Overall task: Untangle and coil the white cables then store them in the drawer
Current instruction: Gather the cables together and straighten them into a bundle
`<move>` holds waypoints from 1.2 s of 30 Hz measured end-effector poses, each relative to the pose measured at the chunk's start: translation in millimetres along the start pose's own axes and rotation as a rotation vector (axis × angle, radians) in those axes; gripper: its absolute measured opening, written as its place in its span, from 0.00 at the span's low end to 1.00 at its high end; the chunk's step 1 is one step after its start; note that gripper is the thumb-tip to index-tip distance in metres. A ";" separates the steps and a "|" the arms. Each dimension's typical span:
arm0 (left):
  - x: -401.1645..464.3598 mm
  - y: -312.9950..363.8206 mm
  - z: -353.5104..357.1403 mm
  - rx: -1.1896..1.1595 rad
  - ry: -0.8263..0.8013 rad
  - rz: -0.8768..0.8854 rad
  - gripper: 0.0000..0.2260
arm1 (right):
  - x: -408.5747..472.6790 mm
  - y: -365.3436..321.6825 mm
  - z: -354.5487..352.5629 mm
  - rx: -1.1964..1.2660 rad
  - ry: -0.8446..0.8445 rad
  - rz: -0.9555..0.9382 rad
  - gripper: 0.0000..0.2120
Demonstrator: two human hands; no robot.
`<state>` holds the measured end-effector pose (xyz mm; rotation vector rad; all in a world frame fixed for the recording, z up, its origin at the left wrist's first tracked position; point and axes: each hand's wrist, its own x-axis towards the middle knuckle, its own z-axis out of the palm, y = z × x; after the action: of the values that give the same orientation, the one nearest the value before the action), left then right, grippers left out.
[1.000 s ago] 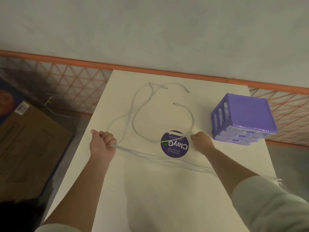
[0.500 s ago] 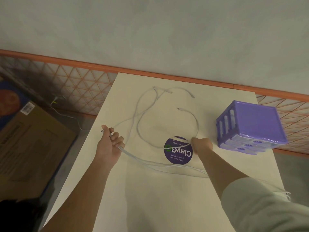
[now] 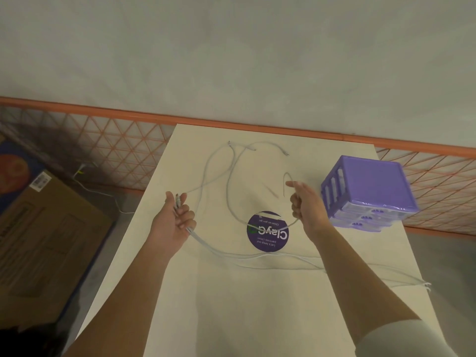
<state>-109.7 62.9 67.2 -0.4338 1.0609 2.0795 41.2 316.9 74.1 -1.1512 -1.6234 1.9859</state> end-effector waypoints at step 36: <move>-47.8 -23.9 34.6 -0.129 -0.231 0.024 0.12 | -101.2 53.0 48.7 -0.606 -0.207 -0.129 0.10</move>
<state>-59.0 77.1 102.8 -0.2367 0.8031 2.1662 79.7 199.3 64.3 -1.0063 -2.4458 1.6147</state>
